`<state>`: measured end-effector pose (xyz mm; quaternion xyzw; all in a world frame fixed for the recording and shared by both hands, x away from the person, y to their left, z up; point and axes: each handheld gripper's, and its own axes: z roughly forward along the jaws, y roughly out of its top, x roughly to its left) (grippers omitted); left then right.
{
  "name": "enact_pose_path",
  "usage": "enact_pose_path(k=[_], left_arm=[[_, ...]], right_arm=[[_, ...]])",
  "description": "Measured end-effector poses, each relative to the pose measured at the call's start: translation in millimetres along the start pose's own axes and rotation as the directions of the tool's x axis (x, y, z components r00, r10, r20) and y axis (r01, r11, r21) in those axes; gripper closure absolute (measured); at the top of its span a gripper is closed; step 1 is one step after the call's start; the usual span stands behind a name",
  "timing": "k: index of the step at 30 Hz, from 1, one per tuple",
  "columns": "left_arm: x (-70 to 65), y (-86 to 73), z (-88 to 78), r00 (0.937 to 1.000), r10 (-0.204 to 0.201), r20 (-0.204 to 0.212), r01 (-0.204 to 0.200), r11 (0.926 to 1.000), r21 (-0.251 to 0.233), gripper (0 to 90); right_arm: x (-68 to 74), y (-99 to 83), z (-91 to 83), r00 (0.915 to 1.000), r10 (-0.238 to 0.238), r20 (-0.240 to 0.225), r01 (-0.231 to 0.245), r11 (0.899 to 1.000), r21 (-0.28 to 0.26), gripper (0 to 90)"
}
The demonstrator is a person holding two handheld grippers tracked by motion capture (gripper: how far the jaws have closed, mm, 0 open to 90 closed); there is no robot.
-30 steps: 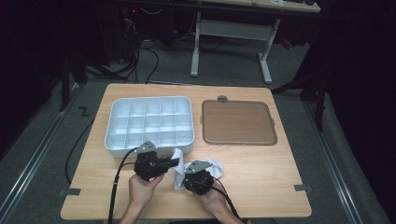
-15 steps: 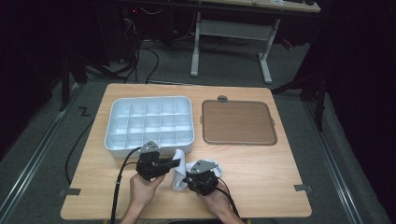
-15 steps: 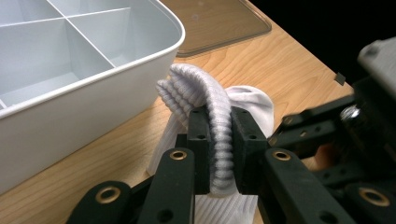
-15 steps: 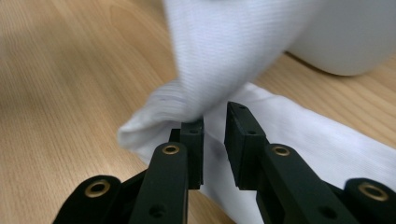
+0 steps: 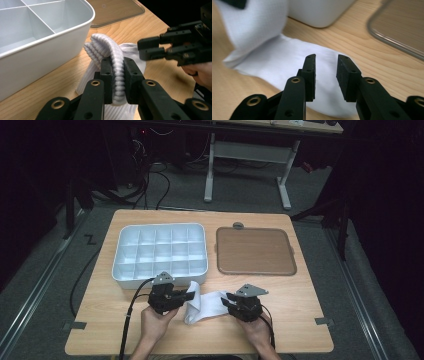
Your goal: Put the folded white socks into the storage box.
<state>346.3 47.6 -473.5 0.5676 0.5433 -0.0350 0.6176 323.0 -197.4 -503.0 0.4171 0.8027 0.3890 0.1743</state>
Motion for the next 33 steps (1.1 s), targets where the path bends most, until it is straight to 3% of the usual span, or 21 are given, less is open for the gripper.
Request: enact_pose_path(k=[6,13,18,21,33], left_arm=[[-5.5,-2.1,4.6,0.9999,0.011,0.000,-0.011,0.9999,0.010,79.6],[-7.8,-5.9,9.4,0.9993,0.038,-0.007,-0.038,0.9987,0.033,79.6],[-9.9,-8.9,12.7,0.9986,0.051,-0.010,-0.051,0.9977,0.045,79.6],[-12.6,-11.2,14.9,0.9981,0.061,-0.009,-0.060,0.9969,0.051,79.6],[-17.7,-20.7,21.2,0.9957,0.092,-0.010,-0.091,0.9920,0.088,79.5]], right_arm=[[-16.8,-7.6,-0.7,0.9985,0.049,0.025,-0.049,0.999,0.017,65.5],[-25.0,-12.9,2.1,0.9965,0.075,0.039,-0.076,0.996,0.044,62.8],[-28.3,-16.4,5.1,0.9970,0.076,0.015,-0.077,0.995,0.060,78.5],[-26.8,-17.8,5.9,0.9971,0.076,0.004,-0.077,0.995,0.064,83.3],[-9.1,-17.9,11.7,0.9960,0.082,-0.036,-0.080,0.995,0.064,84.2]])
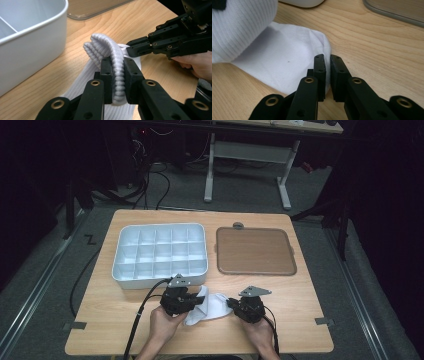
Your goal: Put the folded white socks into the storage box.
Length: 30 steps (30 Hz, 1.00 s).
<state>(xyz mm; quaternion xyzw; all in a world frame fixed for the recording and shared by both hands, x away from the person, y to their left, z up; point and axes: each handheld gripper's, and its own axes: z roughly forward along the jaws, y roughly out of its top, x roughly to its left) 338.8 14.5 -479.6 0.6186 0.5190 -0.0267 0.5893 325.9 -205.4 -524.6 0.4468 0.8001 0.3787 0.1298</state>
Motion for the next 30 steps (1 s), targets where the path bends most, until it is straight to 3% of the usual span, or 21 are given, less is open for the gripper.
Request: enact_pose_path(k=[17,30], left_arm=[[-6.3,-15.1,21.4,0.9983,0.052,-0.028,-0.050,0.9971,0.057,78.8],[-3.6,-23.6,36.4,0.9963,0.064,-0.057,-0.060,0.9956,0.072,75.9]], right_arm=[[4.7,1.9,2.8,0.9999,0.003,-0.012,-0.003,1.000,-0.001,84.1],[6.7,1.0,4.4,0.9999,0.002,-0.014,-0.001,1.000,0.005,84.1]])
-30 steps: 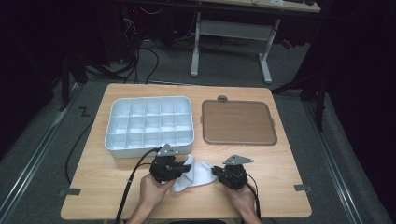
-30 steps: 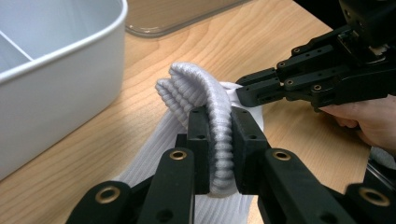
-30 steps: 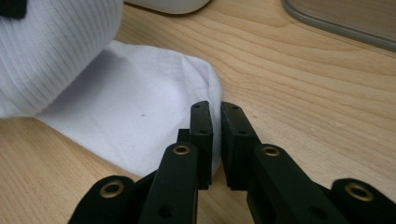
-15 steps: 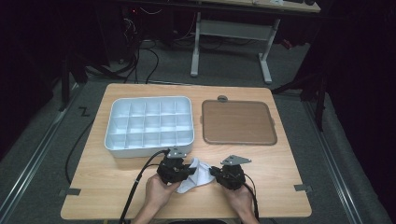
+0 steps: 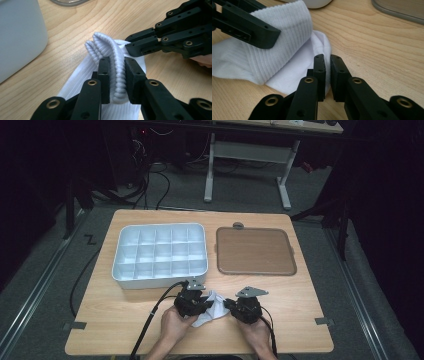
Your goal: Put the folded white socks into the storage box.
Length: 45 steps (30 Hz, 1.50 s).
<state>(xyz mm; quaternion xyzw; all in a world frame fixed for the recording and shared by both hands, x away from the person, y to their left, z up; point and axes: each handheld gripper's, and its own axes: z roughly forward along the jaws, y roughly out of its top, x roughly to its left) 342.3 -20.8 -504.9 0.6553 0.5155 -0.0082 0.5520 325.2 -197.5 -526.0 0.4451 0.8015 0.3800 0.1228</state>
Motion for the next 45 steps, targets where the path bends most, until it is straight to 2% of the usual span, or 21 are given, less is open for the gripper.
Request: enact_pose_path(k=[12,16,18,22,27,31,36,41,45], left_arm=[[-0.7,-11.1,10.7,0.9979,0.056,-0.031,-0.055,0.9981,0.027,76.3],[2.0,-8.6,11.0,0.9993,0.027,-0.025,-0.026,0.9993,0.026,75.2],[3.1,-8.2,9.3,0.9996,0.015,-0.023,-0.015,0.9997,0.019,71.9],[2.8,-6.4,3.2,0.9999,0.010,-0.008,-0.010,0.9999,0.008,60.9],[1.5,-1.5,-6.5,0.9999,-0.007,0.014,0.007,0.9997,-0.021,52.1],[1.6,2.8,-17.2,0.9996,-0.010,0.028,0.012,0.9987,-0.049,49.5],[5.1,6.0,-30.8,0.9996,-0.015,0.025,0.017,0.9962,-0.085,47.9],[11.4,4.5,-43.6,0.9998,-0.016,0.007,0.017,0.9949,-0.099,47.9],[16.9,1.7,-50.5,0.9997,-0.017,-0.017,0.015,0.9948,-0.100,48.1]], right_arm=[[6.0,0.0,4.0,0.9998,-0.018,0.007,0.018,1.000,0.005,84.2],[5.5,0.0,4.2,0.9998,-0.020,0.006,0.020,1.000,0.006,84.1],[5.4,-0.1,4.1,0.9998,-0.020,0.005,0.020,1.000,0.004,83.9],[4.3,-0.8,3.7,0.9997,-0.024,0.008,0.024,1.000,-0.004,82.7],[4.3,-0.8,1.5,0.9999,-0.014,0.009,0.014,1.000,-0.012,79.1],[3.2,-0.4,-3.0,0.9998,-0.014,0.015,0.015,1.000,-0.025,74.8],[3.5,0.8,-12.5,0.9997,-0.014,0.020,0.015,0.999,-0.049,74.3],[5.3,6.2,-24.0,0.9995,-0.025,0.018,0.027,0.996,-0.081,75.0],[11.6,13.8,-31.8,0.9984,-0.056,0.014,0.057,0.994,-0.097,75.4]])
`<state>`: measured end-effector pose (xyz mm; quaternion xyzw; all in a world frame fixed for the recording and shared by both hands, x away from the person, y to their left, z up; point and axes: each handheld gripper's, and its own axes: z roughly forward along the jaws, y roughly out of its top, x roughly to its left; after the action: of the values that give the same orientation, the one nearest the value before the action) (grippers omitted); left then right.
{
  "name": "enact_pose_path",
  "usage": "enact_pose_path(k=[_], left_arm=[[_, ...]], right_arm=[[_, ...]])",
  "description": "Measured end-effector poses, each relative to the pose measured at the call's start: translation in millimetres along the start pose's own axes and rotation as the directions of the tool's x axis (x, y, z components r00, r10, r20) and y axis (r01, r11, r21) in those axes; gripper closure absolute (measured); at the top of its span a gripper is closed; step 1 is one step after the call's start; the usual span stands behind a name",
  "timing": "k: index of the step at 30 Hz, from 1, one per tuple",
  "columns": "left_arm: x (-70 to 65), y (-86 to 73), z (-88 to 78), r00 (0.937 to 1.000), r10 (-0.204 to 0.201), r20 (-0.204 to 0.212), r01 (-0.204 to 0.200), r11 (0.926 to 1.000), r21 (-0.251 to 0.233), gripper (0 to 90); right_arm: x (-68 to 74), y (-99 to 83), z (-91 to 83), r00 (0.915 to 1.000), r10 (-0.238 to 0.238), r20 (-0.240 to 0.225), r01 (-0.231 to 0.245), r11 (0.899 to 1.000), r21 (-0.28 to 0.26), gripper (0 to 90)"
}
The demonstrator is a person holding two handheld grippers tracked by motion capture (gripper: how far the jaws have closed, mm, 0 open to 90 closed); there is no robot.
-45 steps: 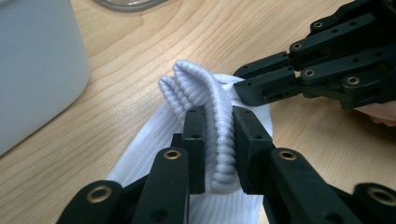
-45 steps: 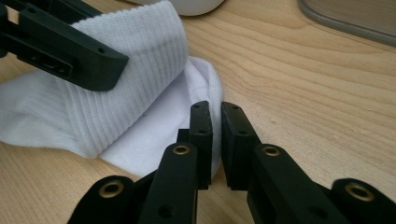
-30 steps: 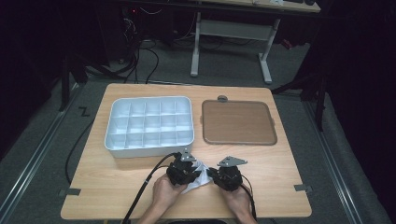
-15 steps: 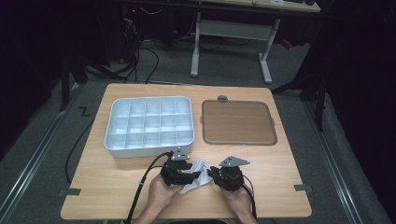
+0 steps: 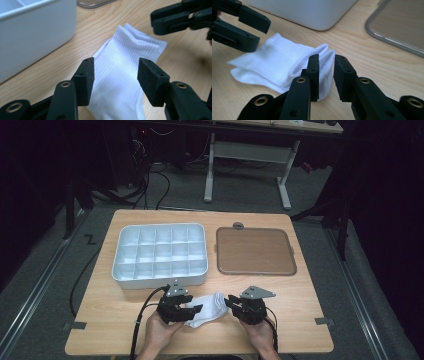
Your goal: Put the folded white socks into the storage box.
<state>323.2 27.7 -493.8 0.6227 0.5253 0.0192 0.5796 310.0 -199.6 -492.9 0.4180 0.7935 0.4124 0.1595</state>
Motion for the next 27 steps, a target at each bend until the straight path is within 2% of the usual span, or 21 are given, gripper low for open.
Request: enact_pose_path(k=[2,5,10,14,16,20,23,27], left_arm=[[2.3,-1.9,-4.5,0.9999,-0.013,-0.005,0.013,0.9999,-0.005,48.1],[4.9,-6.7,-9.2,0.9998,-0.012,-0.015,0.012,0.9999,-0.008,48.0],[8.3,-16.4,-10.0,0.9994,-0.022,-0.026,0.022,0.9997,-0.008,47.7],[8.0,-21.7,-7.2,0.9996,-0.008,-0.027,0.008,1.0000,0.000,47.6],[6.4,-23.5,-4.7,0.9997,0.001,-0.024,-0.001,1.0000,0.001,47.8],[5.3,-26.7,1.6,0.9991,0.021,-0.036,-0.020,0.9998,0.006,48.6],[7.3,-32.6,8.0,0.9948,0.066,-0.078,-0.064,0.9975,0.029,50.1],[8.1,-36.9,10.8,0.9903,0.103,-0.093,-0.101,0.9943,0.035,52.7]], right_arm=[[4.4,4.0,-1.6,0.9999,-0.014,-0.008,0.014,1.000,-0.003,75.3],[10.2,6.9,-0.3,0.9992,-0.034,-0.019,0.034,0.999,0.001,74.9],[18.1,8.3,6.2,0.9980,-0.055,-0.032,0.055,0.998,0.016,64.2],[22.2,7.5,14.3,0.9964,-0.080,-0.028,0.081,0.995,0.054,61.9],[22.2,6.3,19.2,0.9957,-0.091,-0.013,0.092,0.992,0.081,65.3],[19.9,1.9,25.7,0.9952,-0.097,-0.006,0.097,0.989,0.115,81.4],[18.4,-0.6,23.1,0.9957,-0.092,-0.004,0.092,0.990,0.104,84.0],[13.6,-3.2,17.3,0.9970,-0.078,0.002,0.077,0.993,0.093,84.2]])
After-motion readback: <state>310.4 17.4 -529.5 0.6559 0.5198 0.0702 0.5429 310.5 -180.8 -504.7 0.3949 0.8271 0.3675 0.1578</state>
